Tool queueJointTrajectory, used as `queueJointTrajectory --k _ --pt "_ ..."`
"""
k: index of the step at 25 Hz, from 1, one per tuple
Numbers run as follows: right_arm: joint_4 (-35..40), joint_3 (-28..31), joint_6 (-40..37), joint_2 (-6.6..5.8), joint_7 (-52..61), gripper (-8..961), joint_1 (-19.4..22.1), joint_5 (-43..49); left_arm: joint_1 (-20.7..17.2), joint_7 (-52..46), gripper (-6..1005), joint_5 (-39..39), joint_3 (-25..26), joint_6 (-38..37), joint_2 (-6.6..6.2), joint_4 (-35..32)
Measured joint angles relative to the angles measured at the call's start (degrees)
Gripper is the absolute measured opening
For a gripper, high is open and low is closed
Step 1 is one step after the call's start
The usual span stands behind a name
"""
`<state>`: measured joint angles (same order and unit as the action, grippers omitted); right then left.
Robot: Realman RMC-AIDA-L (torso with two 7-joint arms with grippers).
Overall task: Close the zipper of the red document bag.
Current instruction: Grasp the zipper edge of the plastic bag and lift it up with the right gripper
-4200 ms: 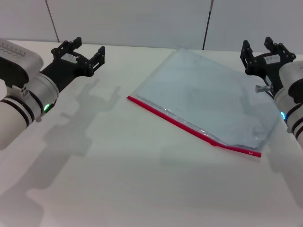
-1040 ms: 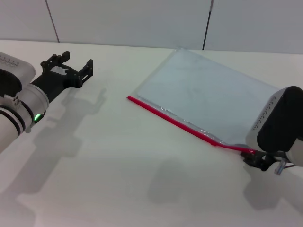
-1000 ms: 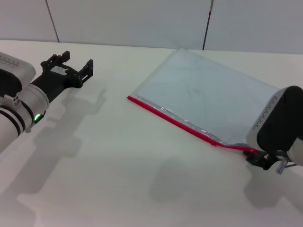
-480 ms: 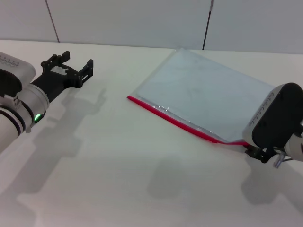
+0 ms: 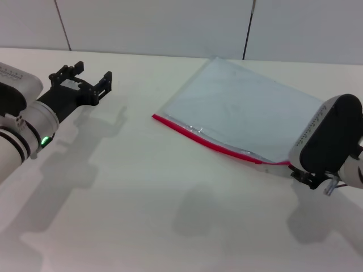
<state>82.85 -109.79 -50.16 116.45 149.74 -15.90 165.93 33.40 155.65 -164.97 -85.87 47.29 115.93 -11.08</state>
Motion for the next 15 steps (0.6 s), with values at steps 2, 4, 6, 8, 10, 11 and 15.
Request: queueJointTrajectory --k 2,4,6,8,10,11,15 --pt "0.0 -0.1 0.0 0.00 0.2 491 -0.2 0.0 0.0 0.0 721 0.0 0.0 0.0 0.00 0.0" --pt "-0.1 -0.1 0.0 -0.02 0.7 446 -0.5 0.0 0.0 0.0 721 0.0 0.0 0.0 0.00 -0.1" --pt "-0.7 0.1 -0.1 -0.07 1.3 402 -1.1 0.0 0.0 0.0 721 0.0 0.0 0.0 0.05 -0.3" --pt "-1.4 0.2 -0.2 -0.08 1.9 354 -1.8 0.0 0.0 0.0 721 0.0 0.0 0.0 0.07 -0.3" --pt "-2.0 0.2 -0.2 -0.09 2.5 301 -2.3 0.0 0.0 0.0 720 0.0 0.0 0.1 0.08 -0.4" --pt "-2.1 0.2 -0.2 -0.09 2.6 275 -2.4 0.0 0.0 0.0 720 0.0 0.0 0.2 0.08 -0.4" --pt "-0.7 0.0 0.4 -0.05 2.9 213 -2.0 0.0 -0.1 -0.2 720 0.4 -0.2 0.7 0.08 -0.5"
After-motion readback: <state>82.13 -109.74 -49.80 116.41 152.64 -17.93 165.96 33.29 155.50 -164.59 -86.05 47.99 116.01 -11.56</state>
